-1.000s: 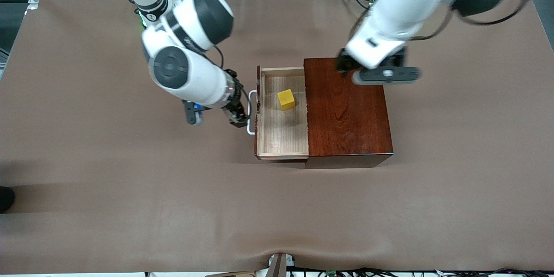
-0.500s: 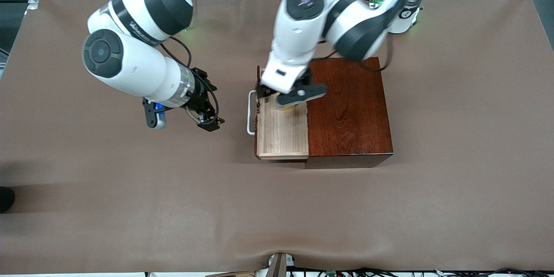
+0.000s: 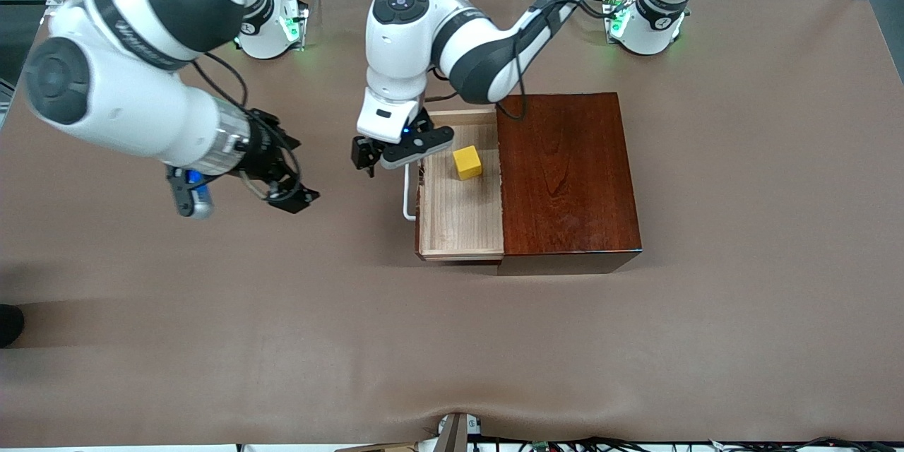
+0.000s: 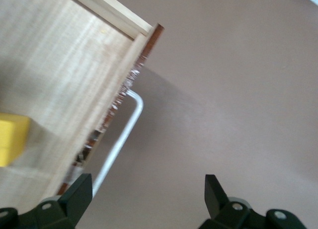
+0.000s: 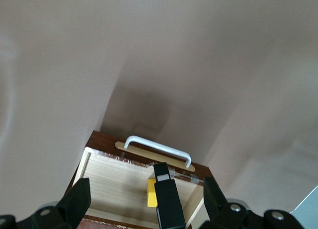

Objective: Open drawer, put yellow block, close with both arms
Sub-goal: 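Withdraw the right gripper while the left gripper reaches the drawer handle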

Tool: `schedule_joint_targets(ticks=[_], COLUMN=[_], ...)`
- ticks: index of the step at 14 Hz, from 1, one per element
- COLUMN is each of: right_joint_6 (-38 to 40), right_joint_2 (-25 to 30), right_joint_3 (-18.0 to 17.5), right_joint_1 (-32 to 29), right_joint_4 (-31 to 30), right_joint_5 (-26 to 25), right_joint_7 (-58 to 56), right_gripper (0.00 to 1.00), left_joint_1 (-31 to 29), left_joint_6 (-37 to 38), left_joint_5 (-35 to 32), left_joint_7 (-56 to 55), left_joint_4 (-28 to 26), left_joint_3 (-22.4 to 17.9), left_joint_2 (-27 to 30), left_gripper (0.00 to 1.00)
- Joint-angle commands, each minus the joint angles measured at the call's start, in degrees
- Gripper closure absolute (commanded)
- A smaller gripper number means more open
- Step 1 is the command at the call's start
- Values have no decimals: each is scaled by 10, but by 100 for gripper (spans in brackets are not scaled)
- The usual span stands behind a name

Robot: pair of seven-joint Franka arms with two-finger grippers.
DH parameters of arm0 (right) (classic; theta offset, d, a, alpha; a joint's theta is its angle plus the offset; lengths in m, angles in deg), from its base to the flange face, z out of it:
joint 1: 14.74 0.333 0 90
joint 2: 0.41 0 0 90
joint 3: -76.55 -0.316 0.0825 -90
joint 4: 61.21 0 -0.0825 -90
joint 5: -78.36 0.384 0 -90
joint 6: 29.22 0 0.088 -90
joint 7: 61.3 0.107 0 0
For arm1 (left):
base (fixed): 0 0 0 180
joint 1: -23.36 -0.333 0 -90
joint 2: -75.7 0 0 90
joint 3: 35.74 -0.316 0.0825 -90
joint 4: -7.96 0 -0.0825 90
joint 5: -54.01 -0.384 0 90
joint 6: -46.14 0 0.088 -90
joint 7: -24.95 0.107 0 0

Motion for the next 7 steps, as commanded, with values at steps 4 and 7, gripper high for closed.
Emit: schedule_joint_targets(ticks=[4,7], right_joint_6=[33,33], right_joint_2=[24,27], right_joint_3=[-9,-11], right_joint_1=[-55,-85], right_joint_4=[-4,-4], right_joint_5=[-9,-9], right_joint_7=[-119,-174], right_gripper=[0,0], left_joint_1=[70,78], left_joint_6=[-77,-101], left_joint_5=[-8,-8], left_joint_7=[-94,-124], left_joint_4=[38,38], left_joint_3=[-75,-83], left_joint_2=[-89,-106], left_gripper=[0,0])
